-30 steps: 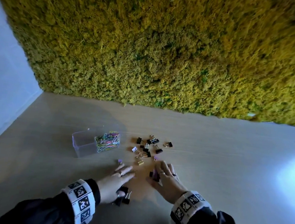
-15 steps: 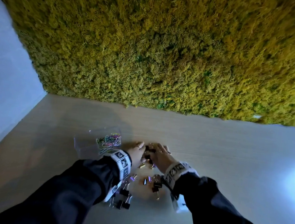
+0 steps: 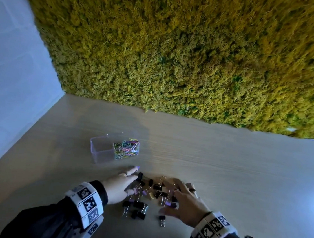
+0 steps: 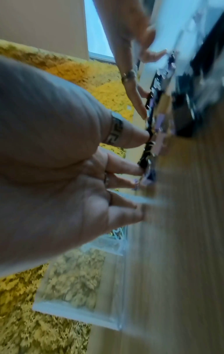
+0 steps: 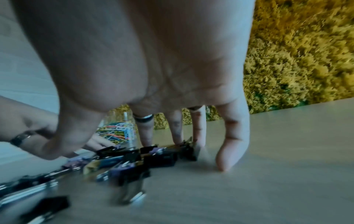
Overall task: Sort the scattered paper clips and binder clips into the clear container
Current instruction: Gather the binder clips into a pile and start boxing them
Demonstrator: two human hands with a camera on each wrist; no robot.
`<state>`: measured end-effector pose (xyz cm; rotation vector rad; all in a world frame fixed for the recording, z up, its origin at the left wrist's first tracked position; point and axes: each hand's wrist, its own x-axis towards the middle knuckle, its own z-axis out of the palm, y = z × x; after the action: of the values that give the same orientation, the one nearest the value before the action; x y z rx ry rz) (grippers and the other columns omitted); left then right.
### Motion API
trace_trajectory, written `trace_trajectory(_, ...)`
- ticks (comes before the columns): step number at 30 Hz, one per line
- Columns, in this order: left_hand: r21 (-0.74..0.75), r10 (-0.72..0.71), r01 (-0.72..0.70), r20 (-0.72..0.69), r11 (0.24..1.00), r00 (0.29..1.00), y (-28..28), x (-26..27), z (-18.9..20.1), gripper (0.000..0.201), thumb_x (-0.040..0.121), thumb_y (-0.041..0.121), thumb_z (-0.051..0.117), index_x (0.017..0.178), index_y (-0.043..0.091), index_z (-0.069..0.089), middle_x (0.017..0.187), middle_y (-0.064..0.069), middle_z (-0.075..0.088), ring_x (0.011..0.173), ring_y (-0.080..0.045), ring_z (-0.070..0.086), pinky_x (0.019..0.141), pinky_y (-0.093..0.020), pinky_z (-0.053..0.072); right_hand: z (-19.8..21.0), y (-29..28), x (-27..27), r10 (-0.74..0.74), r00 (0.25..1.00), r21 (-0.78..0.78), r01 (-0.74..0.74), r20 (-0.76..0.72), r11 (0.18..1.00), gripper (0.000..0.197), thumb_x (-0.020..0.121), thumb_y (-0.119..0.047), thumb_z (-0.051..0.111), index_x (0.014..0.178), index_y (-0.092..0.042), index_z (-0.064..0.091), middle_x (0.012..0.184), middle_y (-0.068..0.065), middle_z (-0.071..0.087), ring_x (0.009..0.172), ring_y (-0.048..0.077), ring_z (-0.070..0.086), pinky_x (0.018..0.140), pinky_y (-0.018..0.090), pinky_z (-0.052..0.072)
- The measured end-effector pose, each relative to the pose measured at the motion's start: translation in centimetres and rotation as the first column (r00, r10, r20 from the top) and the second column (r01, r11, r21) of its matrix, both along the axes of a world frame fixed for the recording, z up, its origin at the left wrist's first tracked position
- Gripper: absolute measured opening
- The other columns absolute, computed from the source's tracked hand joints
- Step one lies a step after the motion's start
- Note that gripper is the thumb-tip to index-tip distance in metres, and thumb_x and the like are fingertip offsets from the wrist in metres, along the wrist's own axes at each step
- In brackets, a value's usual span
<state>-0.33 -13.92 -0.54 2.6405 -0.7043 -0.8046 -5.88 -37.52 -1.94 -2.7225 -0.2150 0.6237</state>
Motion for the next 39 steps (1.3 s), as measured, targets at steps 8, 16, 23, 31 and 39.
trace_trajectory(8, -0.558, 0.434, -0.110, 0.490, 0.822, 0.756, 4.7, 2.4, 3.1, 0.040, 0.075, 0.008, 0.065, 0.114, 0.015, 0.060, 0.120, -0.002, 0.058, 0.112, -0.013, 0.050, 0.097, -0.012, 0.029, -0.4, 0.2, 0.5, -0.020, 1.000, 0.095, 0.019, 0.003, 0.995, 0.072, 0.057, -0.045, 0.079, 0.121, -0.026, 0.053, 0.130, -0.008, 0.033, 0.114, 0.019, 0.029, 0.100, 0.030, 0.038)
trace_trajectory(16, -0.392, 0.557, -0.465, 0.160, 0.794, 0.815, 7.1, 5.6, 3.1, 0.076, 0.069, 0.004, 0.074, 0.135, 0.016, 0.038, 0.142, -0.007, 0.037, 0.128, -0.025, 0.033, 0.098, -0.028, 0.028, 0.1, -0.1, 1.6, 0.007, 1.000, 0.187, -0.001, -0.029, 0.982, 0.044, 0.062, -0.029, 0.080, 0.078, -0.049, 0.044, 0.116, -0.008, 0.045, 0.106, 0.011, 0.046, 0.089, 0.010, 0.040)
trace_trajectory(23, -0.427, 0.565, -0.478, 0.098, 0.767, 0.819, 6.5, 5.7, 1.9, 0.060, 0.070, -0.003, 0.072, 0.123, 0.008, 0.046, 0.120, -0.011, 0.053, 0.096, -0.015, 0.046, 0.083, -0.024, 0.035, 0.2, 0.3, 1.9, -0.045, 0.999, 0.201, 0.044, 0.001, 0.979, 0.054, 0.069, -0.019, 0.076, 0.118, -0.026, 0.054, 0.115, -0.006, 0.049, 0.110, 0.013, 0.050, 0.096, 0.021, 0.041)
trace_trajectory(31, -0.406, 0.523, -0.438, 0.122, 0.802, 0.844, 6.6, 6.0, 1.5, 0.057, 0.070, -0.001, 0.073, 0.119, 0.008, 0.046, 0.113, -0.004, 0.052, 0.097, -0.014, 0.046, 0.084, -0.022, 0.035, 0.0, 0.1, 2.5, -0.096, 0.995, 0.203, 0.092, 0.010, 0.975, 0.043, 0.071, -0.013, 0.067, 0.063, -0.052, 0.050, 0.077, -0.018, 0.056, 0.072, -0.001, 0.056, 0.074, 0.020, 0.050)
trace_trajectory(39, -0.423, 0.503, -0.398, 0.169, 0.814, 0.848, 7.2, 6.0, 0.1, 0.057, 0.069, 0.002, 0.074, 0.118, 0.010, 0.046, 0.120, -0.007, 0.053, 0.107, -0.020, 0.052, 0.093, -0.030, 0.043, 1.3, -1.0, 3.7, -0.289, 0.923, 0.484, 0.380, -0.254, 0.788, 0.020, 0.077, -0.008, 0.067, 0.071, -0.027, 0.067, 0.070, -0.010, 0.063, 0.048, -0.002, 0.055, 0.039, 0.017, 0.046)
